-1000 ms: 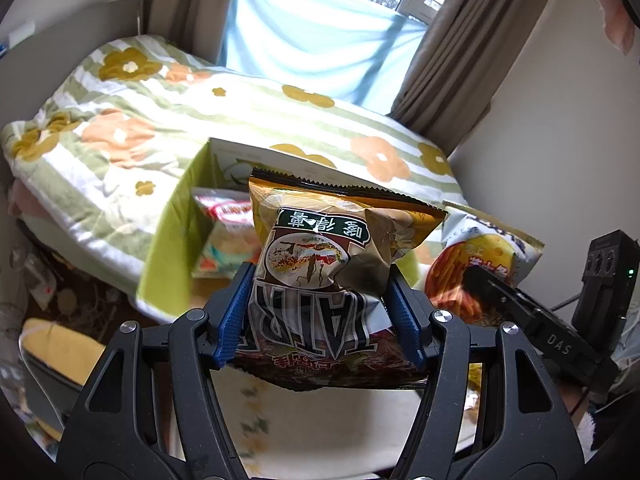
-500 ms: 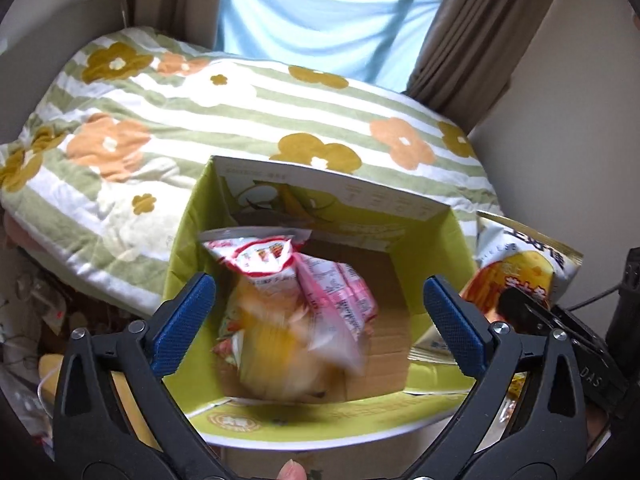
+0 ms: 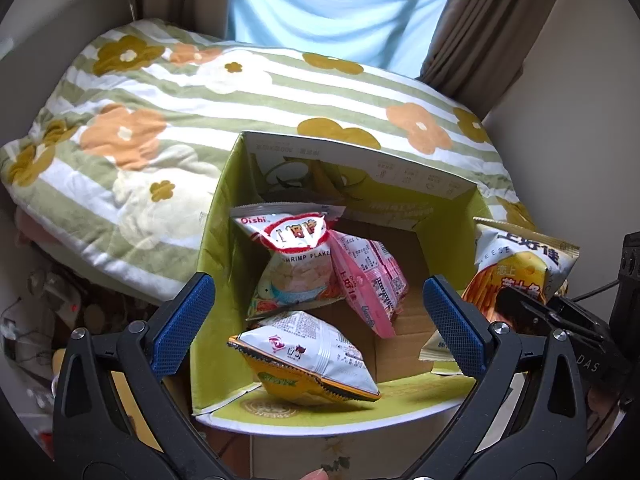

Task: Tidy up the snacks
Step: 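Carry both chip bags into the yellow box and open both tools, then move the left tool to the pink strawberry candy bag and grasp it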

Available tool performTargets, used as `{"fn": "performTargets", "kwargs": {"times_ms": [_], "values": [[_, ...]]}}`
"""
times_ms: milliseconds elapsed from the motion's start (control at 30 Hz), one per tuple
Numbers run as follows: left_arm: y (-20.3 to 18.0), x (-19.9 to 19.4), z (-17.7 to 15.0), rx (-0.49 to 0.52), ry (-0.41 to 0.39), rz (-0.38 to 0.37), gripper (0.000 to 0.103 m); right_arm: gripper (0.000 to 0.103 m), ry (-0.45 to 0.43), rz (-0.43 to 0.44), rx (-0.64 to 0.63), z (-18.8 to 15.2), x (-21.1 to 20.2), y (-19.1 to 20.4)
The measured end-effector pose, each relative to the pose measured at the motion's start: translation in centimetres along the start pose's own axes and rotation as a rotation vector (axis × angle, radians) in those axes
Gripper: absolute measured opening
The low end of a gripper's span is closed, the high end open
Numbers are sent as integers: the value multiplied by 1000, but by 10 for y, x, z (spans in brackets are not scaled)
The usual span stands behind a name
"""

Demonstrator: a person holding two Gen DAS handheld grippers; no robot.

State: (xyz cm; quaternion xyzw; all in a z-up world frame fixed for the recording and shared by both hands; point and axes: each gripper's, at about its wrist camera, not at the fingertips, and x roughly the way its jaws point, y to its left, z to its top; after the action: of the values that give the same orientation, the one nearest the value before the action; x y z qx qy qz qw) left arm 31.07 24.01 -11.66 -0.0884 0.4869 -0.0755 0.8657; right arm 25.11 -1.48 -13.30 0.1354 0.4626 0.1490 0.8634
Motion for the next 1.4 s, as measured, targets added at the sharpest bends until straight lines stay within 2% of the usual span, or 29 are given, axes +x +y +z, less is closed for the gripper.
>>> {"fn": "performTargets", "kwargs": {"times_ms": [67, 100, 233, 500, 933, 1167, 1400], "values": [[0, -1, -2, 3, 2, 8, 103, 80, 22, -14, 5, -2, 5, 2], [1, -2, -3, 2, 4, 9, 103, 103, 18, -28, -4, -4, 7, 3], [6, -1, -11, -11, 19, 11, 103, 103, -11, -54, -76, -14, 9, 10], [5, -9, -21, -11, 10, 5, 103, 103, -15, -81, -94, -27, -1, 13], [-22, -65, -36, 8, -83, 6, 103, 103, -101, -79, -134, -35, -52, 27], [-74, -89, -58, 18, -125, -13, 103, 103, -145, -100, -146, -46, -107, 1], [-148, -90, -87, 48, -111, -68, 103, 103, -182, -188, -80, -68, -166, -55]]}}
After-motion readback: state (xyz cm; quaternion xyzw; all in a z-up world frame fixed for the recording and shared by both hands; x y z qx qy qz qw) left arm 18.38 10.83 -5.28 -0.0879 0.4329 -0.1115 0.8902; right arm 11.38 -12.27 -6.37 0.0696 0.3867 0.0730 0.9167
